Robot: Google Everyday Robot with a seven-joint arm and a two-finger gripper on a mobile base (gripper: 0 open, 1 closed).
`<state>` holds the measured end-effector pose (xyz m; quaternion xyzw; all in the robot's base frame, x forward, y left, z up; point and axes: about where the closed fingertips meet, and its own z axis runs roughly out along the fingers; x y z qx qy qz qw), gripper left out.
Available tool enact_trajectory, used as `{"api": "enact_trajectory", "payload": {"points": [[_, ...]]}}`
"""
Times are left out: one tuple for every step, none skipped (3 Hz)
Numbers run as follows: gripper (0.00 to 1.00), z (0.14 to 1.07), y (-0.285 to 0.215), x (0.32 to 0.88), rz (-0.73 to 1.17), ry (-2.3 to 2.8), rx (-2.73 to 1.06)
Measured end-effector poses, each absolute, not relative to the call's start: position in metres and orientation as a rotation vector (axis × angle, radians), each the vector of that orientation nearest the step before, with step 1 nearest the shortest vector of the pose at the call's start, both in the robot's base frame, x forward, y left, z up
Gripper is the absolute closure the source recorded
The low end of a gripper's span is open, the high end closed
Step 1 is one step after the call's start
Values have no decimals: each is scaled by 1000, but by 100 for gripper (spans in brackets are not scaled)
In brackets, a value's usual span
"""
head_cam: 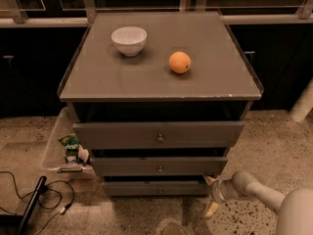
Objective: Open bottom drawer
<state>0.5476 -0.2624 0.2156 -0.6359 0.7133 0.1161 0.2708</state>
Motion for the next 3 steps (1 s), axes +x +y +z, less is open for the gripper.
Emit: {"api": "enact_trajectory", "payload": {"points": [[0,203,-256,560,289,1851,-1698],[0,197,-246,569,264,1766,-1703],[0,191,-236,576,251,1709,-1713]]}}
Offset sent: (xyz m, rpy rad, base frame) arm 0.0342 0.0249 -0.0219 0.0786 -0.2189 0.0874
